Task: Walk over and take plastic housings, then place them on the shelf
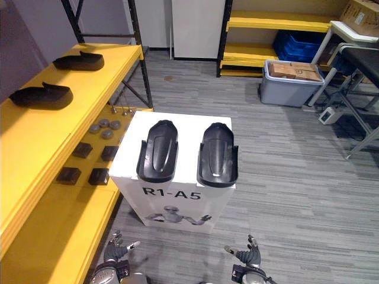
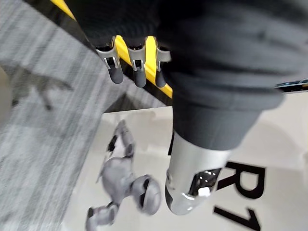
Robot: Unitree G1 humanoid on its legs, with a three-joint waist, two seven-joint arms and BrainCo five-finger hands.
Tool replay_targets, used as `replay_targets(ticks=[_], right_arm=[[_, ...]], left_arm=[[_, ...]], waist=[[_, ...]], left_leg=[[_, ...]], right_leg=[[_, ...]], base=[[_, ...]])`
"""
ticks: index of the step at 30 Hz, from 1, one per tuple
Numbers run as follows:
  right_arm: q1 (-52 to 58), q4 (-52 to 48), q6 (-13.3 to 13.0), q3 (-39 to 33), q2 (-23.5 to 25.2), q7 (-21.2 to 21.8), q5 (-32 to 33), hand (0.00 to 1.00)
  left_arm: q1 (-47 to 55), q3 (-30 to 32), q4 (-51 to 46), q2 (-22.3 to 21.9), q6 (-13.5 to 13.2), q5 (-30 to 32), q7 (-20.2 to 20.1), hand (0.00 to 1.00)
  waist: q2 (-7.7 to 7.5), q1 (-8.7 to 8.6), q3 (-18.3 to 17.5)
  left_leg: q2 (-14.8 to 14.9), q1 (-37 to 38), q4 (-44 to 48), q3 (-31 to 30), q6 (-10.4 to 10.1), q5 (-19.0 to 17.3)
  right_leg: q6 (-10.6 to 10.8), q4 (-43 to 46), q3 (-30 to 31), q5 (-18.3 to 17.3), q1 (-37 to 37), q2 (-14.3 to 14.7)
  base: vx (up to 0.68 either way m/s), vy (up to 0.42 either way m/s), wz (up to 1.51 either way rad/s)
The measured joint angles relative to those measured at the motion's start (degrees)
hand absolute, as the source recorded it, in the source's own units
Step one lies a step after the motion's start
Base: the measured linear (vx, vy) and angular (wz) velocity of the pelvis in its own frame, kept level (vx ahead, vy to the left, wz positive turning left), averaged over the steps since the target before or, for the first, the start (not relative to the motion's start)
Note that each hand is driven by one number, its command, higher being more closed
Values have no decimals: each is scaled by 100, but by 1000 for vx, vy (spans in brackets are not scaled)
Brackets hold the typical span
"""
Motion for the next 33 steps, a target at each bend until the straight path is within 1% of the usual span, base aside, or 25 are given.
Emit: replay_targets(ticks=[1,2,4,5,7,9,11,12,14,17,18,19,20,24,27,29,31,33], right_arm=[[23,-7,0,-34,-29,-3,22,0],[49,74,20,-171,45,-33,77,0],[157,69,20,-181,78,-42,77,0],[204,31,19,-191,83,-61,79,0],[238,-66,15,-254,83,-82,104,0],[258,-192,19,-443,68,-94,108,0],[313,-594,23,-561,-19,-108,111,0],[369,-1058,24,-637,-189,-113,108,0],[382,-1680,19,-642,-568,-119,96,0],[243,-2458,10,-645,-981,-122,35,0],[215,-2560,8,-646,-1043,-122,2,0],[134,-2803,8,-638,-1192,-122,-221,0],[112,-2830,8,-637,-1208,-122,-247,0],[-294,-3235,-24,-593,-1361,-131,-797,0],[-695,-3222,-49,-365,-1491,-183,-1286,0],[-904,-3161,-52,-138,-1490,-200,-1423,0],[-1158,-2985,-51,119,-1475,-242,-1596,0],[-1350,-2743,-42,200,-1443,-309,-1775,0]], left_arm=[[30,-1,17,-34,1,-1,0,0],[44,-3,98,-34,17,-2,-1,0],[61,11,84,17,12,2,-1,0],[125,16,89,48,17,2,1,0],[181,16,89,146,19,5,0,0],[160,15,74,249,18,6,-6,0],[170,20,32,302,17,11,-15,0],[185,21,26,337,17,17,-30,0],[269,9,1,357,14,33,-92,0],[426,-35,-7,421,10,128,-120,0],[448,-75,-7,443,8,129,-121,0],[523,-136,-3,470,1,129,-136,0],[531,-137,6,472,0,129,-135,0],[622,-266,92,529,-13,137,-144,0],[626,-342,224,533,-36,198,-170,0],[615,-344,285,534,-51,239,-175,0],[616,-345,307,535,-58,239,-197,0],[616,-350,312,535,-62,238,-201,0]], waist=[[119,-15,-41],[118,-32,-84],[-39,-6,-115],[-89,1,-144],[-109,-12,-171],[-108,-11,-184],[-101,-26,-214],[-104,-33,-226],[-135,-42,-284],[-182,-163,-342],[-187,-161,-347],[-187,-159,-359],[-187,-159,-359],[-180,-160,-363],[-167,-158,-372],[-165,-157,-373],[-166,-140,-373],[-166,-139,-372]], left_leg=[[11,-22,-401,-137,40,421],[-75,91,-608,-201,52,303],[-248,265,-886,-31,120,347],[-348,377,-1020,87,141,356],[-465,523,-1194,221,176,369],[-521,602,-1322,273,217,398],[-528,602,-1384,290,225,409],[-544,634,-1472,297,224,437],[-590,733,-1698,356,200,516],[-647,839,-2055,359,186,675],[-655,858,-2117,361,192,703],[-668,901,-2238,357,194,750],[-668,912,-2259,357,194,756],[-671,956,-2360,327,205,787],[-671,933,-2411,258,251,827],[-681,931,-2456,198,279,872],[-725,923,-2481,163,297,910],[-768,907,-2494,88,328,959]], right_leg=[[68,-2,10,-46,-6,86],[164,-4,106,-113,8,38],[255,-4,195,-168,1,-137],[287,-7,312,-184,0,-231],[356,-18,398,-198,5,-340],[397,-52,449,-201,13,-377],[423,-109,454,-186,5,-375],[425,-126,457,-184,4,-374],[433,-206,479,-176,7,-375],[430,-289,494,-166,-7,-365],[428,-305,501,-160,-7,-359],[422,-315,522,-154,-10,-345],[420,-315,534,-152,-10,-341],[403,-366,639,-65,-17,-305],[393,-544,660,123,7,-287],[395,-635,659,236,24,-284],[404,-681,643,270,43,-318],[412,-709,617,277,80,-353]], base=[[132,188,-16],[96,160,-5],[114,159,-16],[104,123,-31],[84,96,-25],[79,53,-10],[77,15,-5],[60,1,-3],[65,6,-9],[59,-5,0],[62,-12,1],[52,-7,0],[57,0,-1],[16,4,-1],[-10,24,-3],[-43,40,-1],[-63,44,6],[-84,36,17]])
